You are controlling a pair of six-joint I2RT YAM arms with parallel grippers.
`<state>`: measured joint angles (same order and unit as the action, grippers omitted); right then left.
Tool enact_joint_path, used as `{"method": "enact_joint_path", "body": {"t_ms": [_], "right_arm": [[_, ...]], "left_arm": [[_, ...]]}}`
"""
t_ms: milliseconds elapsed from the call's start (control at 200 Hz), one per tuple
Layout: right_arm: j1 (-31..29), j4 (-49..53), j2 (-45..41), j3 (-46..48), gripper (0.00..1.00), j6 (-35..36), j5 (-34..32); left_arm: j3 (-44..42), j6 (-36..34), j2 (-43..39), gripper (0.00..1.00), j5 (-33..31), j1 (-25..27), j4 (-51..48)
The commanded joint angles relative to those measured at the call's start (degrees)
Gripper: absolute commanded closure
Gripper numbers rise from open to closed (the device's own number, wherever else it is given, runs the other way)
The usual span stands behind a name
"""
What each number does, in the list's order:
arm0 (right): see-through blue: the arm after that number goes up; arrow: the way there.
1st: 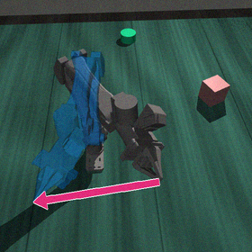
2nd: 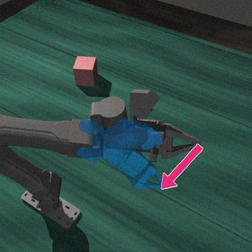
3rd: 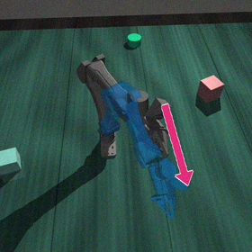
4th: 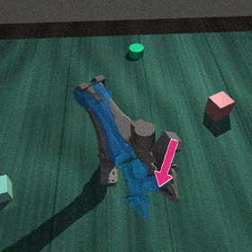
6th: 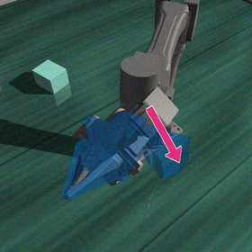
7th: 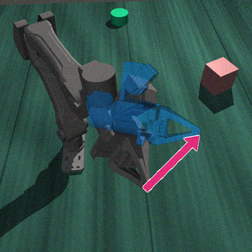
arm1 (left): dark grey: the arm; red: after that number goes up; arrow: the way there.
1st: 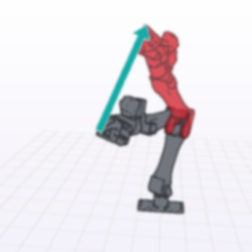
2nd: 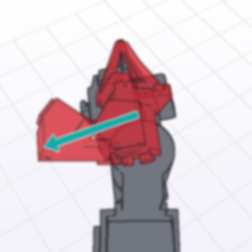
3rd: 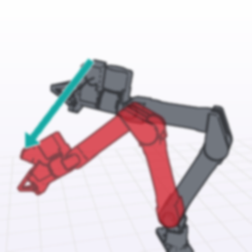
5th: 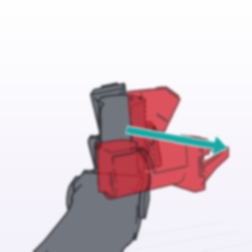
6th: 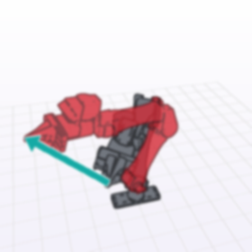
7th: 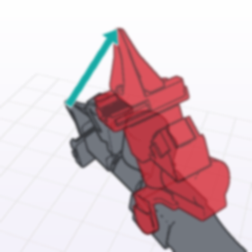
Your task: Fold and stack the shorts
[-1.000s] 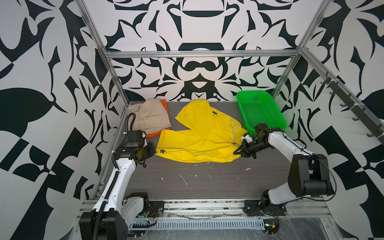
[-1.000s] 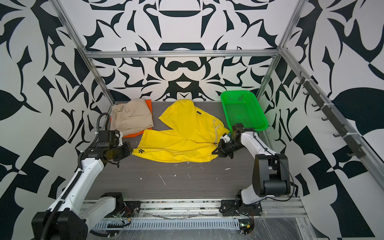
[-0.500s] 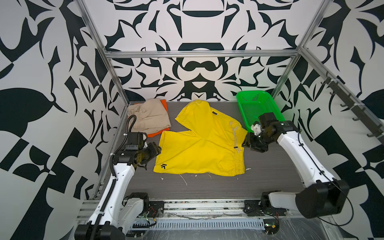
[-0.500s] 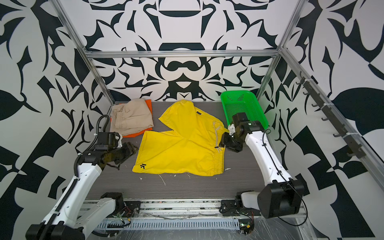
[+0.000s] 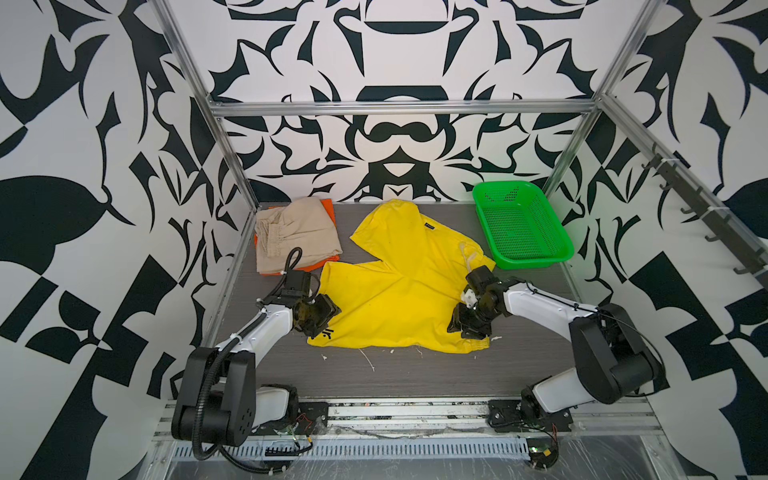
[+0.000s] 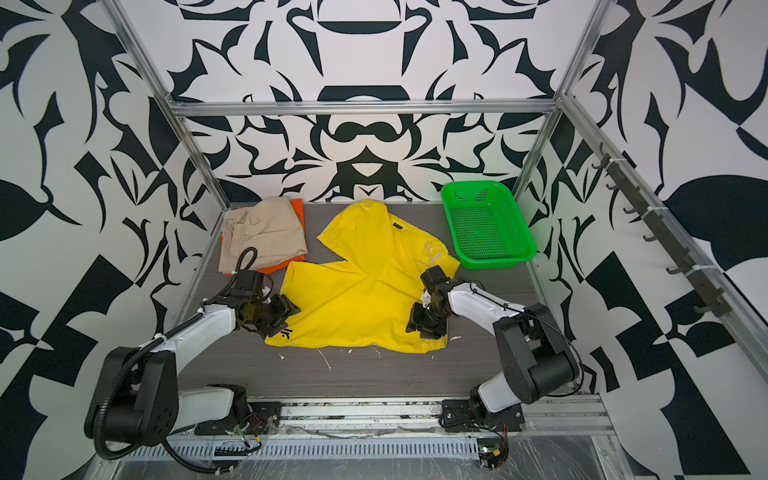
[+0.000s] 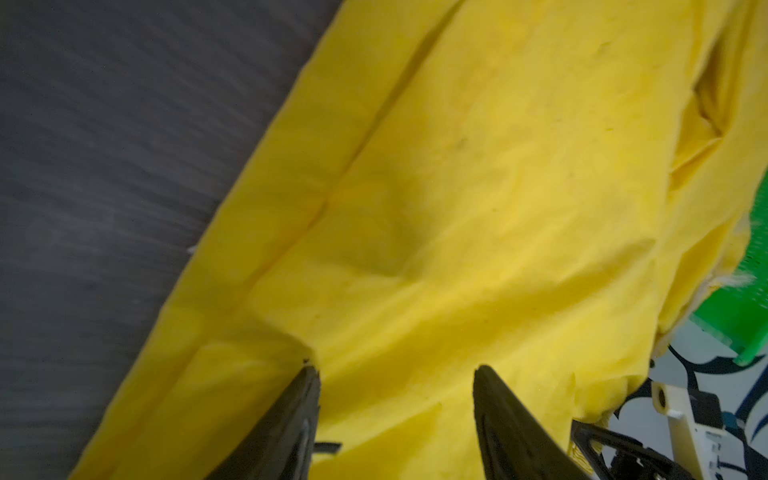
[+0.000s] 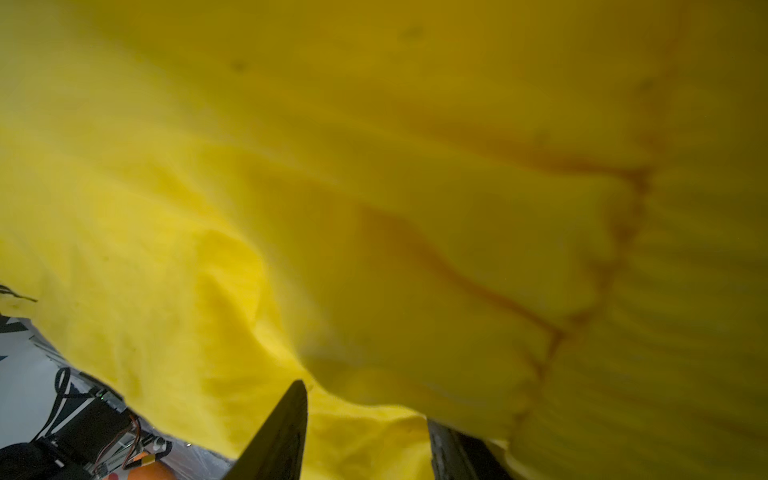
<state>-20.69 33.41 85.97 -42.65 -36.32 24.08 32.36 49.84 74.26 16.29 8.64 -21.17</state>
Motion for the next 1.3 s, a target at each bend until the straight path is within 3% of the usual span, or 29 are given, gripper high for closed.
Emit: {"method": "enact_joint_path", "body": {"t_ms": [0,240,355,440,565,710,865,1170,1295], "right_arm": [[2.65,-1.24,-0.06,3.71,0.50,-0.39,-0.95],[10.07,11.69,-7.13,7.06,0.51,3.68,-4.11],[10.16,16.90,-10.62,1.12,0.51,3.23,-5.68],[8.86,17.57,-12.27,-5.25,0.51,3.73,-5.60],[2.85,12.53,-12.33,-11.77,0.51,4.32,-6.06],[-2.01,3.52,-6.59,-12.16,0.51,4.08,-4.86],[-1.99,-3.83,-1.36,-8.58,0.51,2.06,-5.44],[0.69,-6.57,3.25,-3.72,0.51,1.91,-5.12],[1.67,-5.99,3.41,-2.75,0.51,1.95,-5.18]], "left_arm": [[-3.27,6.52,-0.53,0.38,-0.68,0.14,0.54],[-4.73,8.79,-16.69,0.38,-1.99,0.67,-9.84],[-2.05,7.30,-23.84,0.36,-5.75,0.59,-12.48],[-1.46,5.26,-24.37,0.37,-7.23,0.58,-10.33],[-0.13,2.39,-17.71,0.45,-5.46,0.50,-5.30],[4.68,-2.94,-6.84,0.49,-4.36,0.50,-1.13],[10.23,-7.55,3.09,0.52,-2.49,0.50,1.86],[13.82,-9.77,13.90,0.55,1.91,0.50,8.17],[14.73,-9.37,16.85,0.63,4.18,0.56,9.69]]}}
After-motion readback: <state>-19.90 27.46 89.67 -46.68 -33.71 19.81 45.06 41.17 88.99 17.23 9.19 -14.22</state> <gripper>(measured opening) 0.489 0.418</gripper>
